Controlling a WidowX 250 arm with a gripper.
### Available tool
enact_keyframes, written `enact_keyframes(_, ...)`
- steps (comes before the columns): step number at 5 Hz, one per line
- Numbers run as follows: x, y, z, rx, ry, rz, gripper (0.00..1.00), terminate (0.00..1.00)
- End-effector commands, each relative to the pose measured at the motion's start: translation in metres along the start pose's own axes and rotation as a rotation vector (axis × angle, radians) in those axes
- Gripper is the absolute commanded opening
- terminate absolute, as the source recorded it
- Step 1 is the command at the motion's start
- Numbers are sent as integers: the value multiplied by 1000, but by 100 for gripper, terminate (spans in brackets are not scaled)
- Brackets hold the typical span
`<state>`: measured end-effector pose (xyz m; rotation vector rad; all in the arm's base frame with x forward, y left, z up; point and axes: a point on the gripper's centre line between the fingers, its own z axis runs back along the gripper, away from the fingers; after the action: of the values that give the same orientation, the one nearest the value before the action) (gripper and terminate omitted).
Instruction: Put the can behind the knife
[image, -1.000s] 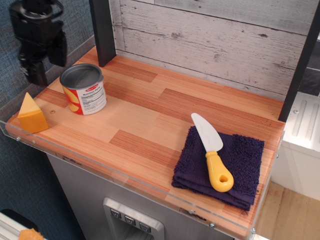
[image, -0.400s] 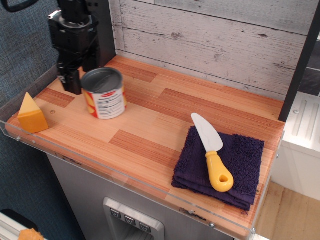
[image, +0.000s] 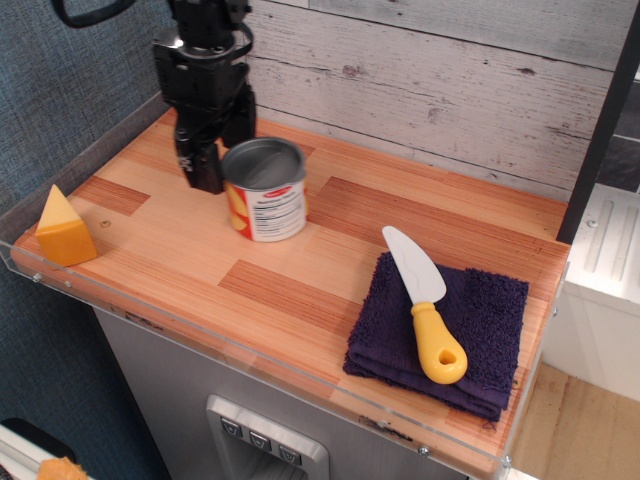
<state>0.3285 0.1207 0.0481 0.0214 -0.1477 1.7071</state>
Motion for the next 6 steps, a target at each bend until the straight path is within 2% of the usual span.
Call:
enact_keyframes(1,-57,-19,11,-60,38,-53,100,0)
enact_keyframes(2,-83,-31,15,-86,45,-86,100,0)
enact_keyframes(4,-126,-47,14,-111,112,-129,100,0)
enact_keyframes(5,-143,-55,19,-122,108,-166,100,0)
enact_keyframes(6,-139,-55,24,-121,85,-214,100,0)
